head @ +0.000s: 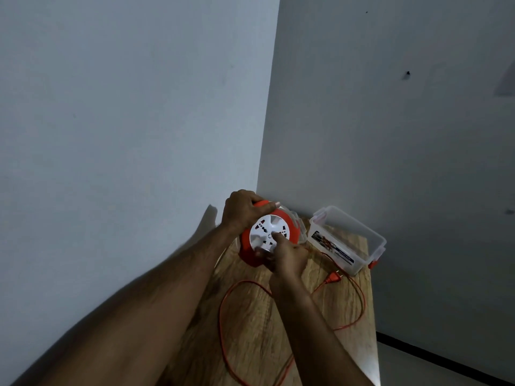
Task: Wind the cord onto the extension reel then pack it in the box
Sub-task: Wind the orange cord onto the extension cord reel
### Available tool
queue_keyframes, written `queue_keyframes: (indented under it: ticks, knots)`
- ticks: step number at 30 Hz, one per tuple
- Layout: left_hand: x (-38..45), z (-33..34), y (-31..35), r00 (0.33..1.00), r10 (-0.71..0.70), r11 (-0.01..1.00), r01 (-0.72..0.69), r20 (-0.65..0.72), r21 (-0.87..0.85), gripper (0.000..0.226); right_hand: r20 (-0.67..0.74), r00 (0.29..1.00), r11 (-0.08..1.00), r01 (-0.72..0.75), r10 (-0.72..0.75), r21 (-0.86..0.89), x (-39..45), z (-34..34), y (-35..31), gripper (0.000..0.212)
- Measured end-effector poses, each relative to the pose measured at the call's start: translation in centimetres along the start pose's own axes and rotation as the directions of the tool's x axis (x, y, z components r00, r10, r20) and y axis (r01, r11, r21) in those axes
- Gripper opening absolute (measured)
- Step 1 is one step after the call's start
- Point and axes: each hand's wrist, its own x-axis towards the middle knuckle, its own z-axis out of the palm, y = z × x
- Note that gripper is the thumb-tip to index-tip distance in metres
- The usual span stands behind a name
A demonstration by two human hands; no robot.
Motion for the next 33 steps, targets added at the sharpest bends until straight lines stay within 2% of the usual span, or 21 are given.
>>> queue_keyframes:
  ticks: [1, 2, 3, 4, 5, 6, 7, 9, 13, 15, 20, 23, 25, 26, 27, 28, 29, 30, 31, 33]
  knots:
    - [0.1, -0.1, 0.1, 1.0, -0.007, 1.0, 0.007, 0.003, -0.001, 0.071, 0.019, 0.963, 0.94, 0.267, -0.269, -0.214, -0.3, -0.6, 0.4, 0.034]
    - [0.3, -0.2, 0.1, 1.0, -0.012, 1.0, 0.012, 0.01, 0.005, 0.069, 0.107, 0.843, 0.737, 0.516, -0.527, -0.437, -0.7, -1.1, 0.8, 0.036]
    - [0.3, -0.2, 0.1, 1.0, -0.015, 1.0, 0.015, 0.019, 0.011, 0.066, 0.237, 0.683, 0.46, 0.668, -0.691, -0.585, -0.8, -1.7, 1.0, 0.042]
    - [0.3, -0.1, 0.1, 1.0, -0.016, 1.0, 0.015, 0.025, 0.017, 0.064, 0.351, 0.565, 0.227, 0.712, -0.747, -0.665, -0.6, -1.9, 1.0, 0.05]
    - [0.3, 0.0, 0.1, 1.0, -0.014, 1.0, 0.013, 0.025, 0.019, 0.062, 0.427, 0.519, 0.073, 0.694, -0.741, -0.717, -0.5, -1.8, 0.9, 0.056]
    - [0.2, 0.2, 0.2, 1.0, -0.012, 1.0, 0.012, 0.023, 0.014, 0.06, 0.466, 0.518, -0.022, 0.651, -0.717, -0.759, -0.5, -1.5, 0.8, 0.061]
    - [0.2, 0.5, 0.2, 1.0, -0.013, 1.0, 0.013, 0.021, 0.005, 0.056, 0.477, 0.534, -0.064, 0.616, -0.698, -0.785, -0.4, -1.2, 0.7, 0.065]
    - [0.1, 0.8, 0.5, 1.0, -0.006, 1.0, 0.007, 0.018, -0.007, 0.051, 0.485, 0.549, -0.083, 0.6, -0.68, -0.796, -0.3, -0.9, 0.7, 0.069]
    - [0.4, 0.7, 1.0, 1.0, 0.018, 1.0, -0.018, 0.019, -0.015, 0.05, 0.482, 0.581, -0.025, 0.621, -0.656, -0.783, 0.5, -0.6, 0.2, 0.065]
    - [0.4, 0.4, 1.1, 1.0, 0.025, 1.0, -0.025, 0.015, -0.01, 0.05, 0.466, 0.599, 0.037, 0.639, -0.651, -0.768, 1.1, -0.5, 0.1, 0.061]
    - [0.4, 0.1, 0.9, 0.999, 0.041, 0.999, -0.041, -0.009, -0.012, 0.063, 0.408, 0.625, 0.323, 0.734, -0.666, -0.597, 1.9, -0.4, 0.7, 0.059]
    - [0.4, 0.2, 1.0, 0.998, 0.055, 0.998, -0.055, -0.007, 0.013, 0.062, 0.255, 0.694, 0.536, 0.696, -0.674, -0.477, 1.7, 0.1, 1.4, 0.057]
    - [0.2, 0.3, 1.2, 0.998, 0.058, 0.998, -0.058, -0.018, 0.017, 0.056, 0.082, 0.772, 0.663, 0.59, -0.63, -0.461, 1.7, 0.8, 1.4, 0.057]
    - [0.1, 0.4, 1.3, 0.997, 0.067, 0.997, -0.066, -0.026, 0.026, 0.054, -0.015, 0.836, 0.754, 0.487, -0.549, -0.442, 1.8, 1.1, 1.4, 0.058]
    - [-0.1, 0.5, 1.5, 0.996, 0.081, 0.996, -0.08, -0.033, 0.04, 0.053, -0.112, 0.906, 0.86, 0.34, -0.408, -0.381, 2.0, 1.6, 1.3, 0.059]
    - [-0.2, 0.7, 1.6, 0.995, 0.097, 0.994, -0.096, -0.036, 0.052, 0.052, -0.142, 0.967, 0.953, 0.173, -0.213, -0.25, 2.3, 1.8, 1.0, 0.059]
    - [-0.4, 0.9, 1.6, 0.993, 0.111, 0.992, -0.109, -0.034, 0.061, 0.051, -0.053, 0.999, 0.998, 0.009, -0.013, -0.067, 2.3, 2.3, 0.7, 0.058]
    - [-0.5, 1.1, 1.6, 0.992, 0.121, 0.991, -0.119, -0.03, 0.067, 0.051, 0.098, 0.989, 0.987, -0.122, 0.112, 0.101, 2.0, 2.6, 0.3, 0.06]
    - [-0.6, 1.1, 1.5, 0.991, 0.128, 0.99, -0.126, -0.026, 0.069, 0.052, 0.187, 0.966, 0.953, -0.216, 0.177, 0.214, 1.8, 2.7, -0.2, 0.061]
    - [-0.7, 1.0, 1.2, 0.991, 0.131, 0.99, -0.13, -0.018, 0.062, 0.052, 0.173, 0.945, 0.866, -0.324, 0.278, 0.38, 1.8, 3.0, -1.1, 0.068]
